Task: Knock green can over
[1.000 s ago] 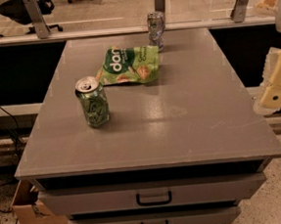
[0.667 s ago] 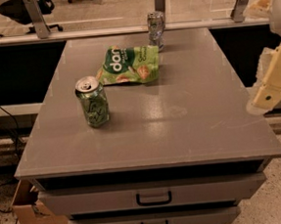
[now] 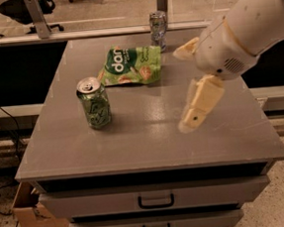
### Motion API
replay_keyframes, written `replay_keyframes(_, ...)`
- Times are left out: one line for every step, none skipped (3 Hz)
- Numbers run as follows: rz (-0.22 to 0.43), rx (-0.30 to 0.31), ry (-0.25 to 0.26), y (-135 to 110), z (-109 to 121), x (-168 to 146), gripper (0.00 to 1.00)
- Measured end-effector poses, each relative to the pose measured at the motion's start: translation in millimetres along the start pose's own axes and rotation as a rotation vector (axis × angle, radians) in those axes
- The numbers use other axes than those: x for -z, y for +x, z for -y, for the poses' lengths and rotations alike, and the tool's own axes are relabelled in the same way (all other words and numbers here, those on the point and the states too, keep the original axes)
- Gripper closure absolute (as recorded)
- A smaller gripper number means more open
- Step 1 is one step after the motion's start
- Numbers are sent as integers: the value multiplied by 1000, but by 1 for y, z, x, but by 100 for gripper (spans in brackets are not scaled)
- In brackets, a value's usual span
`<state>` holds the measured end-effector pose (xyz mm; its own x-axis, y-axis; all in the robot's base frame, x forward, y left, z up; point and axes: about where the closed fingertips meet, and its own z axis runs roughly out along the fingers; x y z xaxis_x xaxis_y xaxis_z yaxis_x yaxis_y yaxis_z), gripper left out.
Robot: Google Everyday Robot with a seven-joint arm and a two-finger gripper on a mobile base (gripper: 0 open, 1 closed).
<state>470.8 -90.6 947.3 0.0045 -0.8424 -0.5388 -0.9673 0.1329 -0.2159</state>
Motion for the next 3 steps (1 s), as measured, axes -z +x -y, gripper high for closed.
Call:
replay_keyframes(230,-63,-86,-20,-2,-67,0)
replay_keyframes(462,-119,-123,-53,-5,-109,0)
replay_keyframes(560,-141,-147,-85,-7,-106,0)
